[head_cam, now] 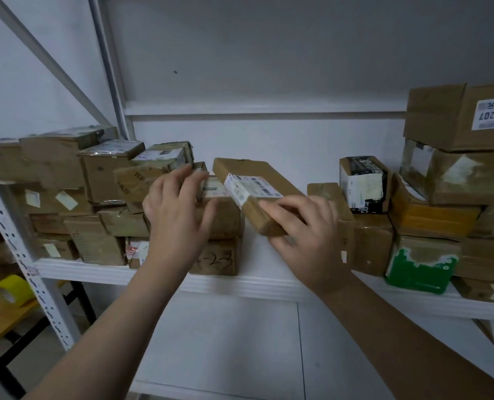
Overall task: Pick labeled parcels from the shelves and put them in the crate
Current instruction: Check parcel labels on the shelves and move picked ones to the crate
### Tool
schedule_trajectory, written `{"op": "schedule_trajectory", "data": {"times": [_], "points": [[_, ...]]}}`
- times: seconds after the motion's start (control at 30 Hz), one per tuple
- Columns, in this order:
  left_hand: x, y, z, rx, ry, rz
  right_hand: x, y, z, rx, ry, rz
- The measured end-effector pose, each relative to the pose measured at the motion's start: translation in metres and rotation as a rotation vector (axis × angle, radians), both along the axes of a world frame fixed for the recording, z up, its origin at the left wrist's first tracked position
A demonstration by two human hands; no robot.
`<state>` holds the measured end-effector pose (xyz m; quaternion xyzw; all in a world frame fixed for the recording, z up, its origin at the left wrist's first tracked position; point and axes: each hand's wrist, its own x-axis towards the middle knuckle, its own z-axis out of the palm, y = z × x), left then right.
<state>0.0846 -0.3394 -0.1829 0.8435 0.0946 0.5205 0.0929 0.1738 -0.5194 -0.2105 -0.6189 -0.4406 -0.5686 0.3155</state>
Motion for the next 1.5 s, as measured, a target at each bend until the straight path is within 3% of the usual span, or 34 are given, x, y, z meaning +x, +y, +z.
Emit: {"op": "schedule_trajectory", "data": {"times": [0.07, 0.17, 0.3, 0.43, 0.8, 1.03, 1.27, 1.5], "points": [[0.006, 0.020, 0.004, 0.168, 0.053, 0.139, 0.005, 0.027, 0.013, -0.065, 0.001, -0.073], [0.014, 0.050, 0.005, 0.266, 0.143, 0.243, 0.012, 0.069, 0.024, -0.180, 0.034, -0.189], [0.017, 0.073, 0.004, 0.338, 0.193, 0.251, 0.024, 0.110, 0.020, -0.345, 0.191, -0.326], [0.015, 0.083, 0.000, 0.361, 0.212, 0.206, 0.030, 0.122, 0.006, -0.460, 0.426, -0.321], [0.016, 0.088, 0.000, 0.345, 0.146, 0.099, 0.046, 0.135, 0.014, -0.520, 0.380, -0.220], [0.014, 0.080, 0.002, 0.327, 0.122, 0.020, 0.042, 0.121, 0.012, -0.508, 0.340, -0.264], [0.013, 0.042, -0.006, 0.282, 0.021, -0.210, 0.028, 0.066, -0.001, -0.282, 0.338, -0.211], [0.034, -0.030, -0.030, 0.219, 0.111, -0.440, 0.039, -0.023, -0.010, -0.210, 0.454, -0.449]]}}
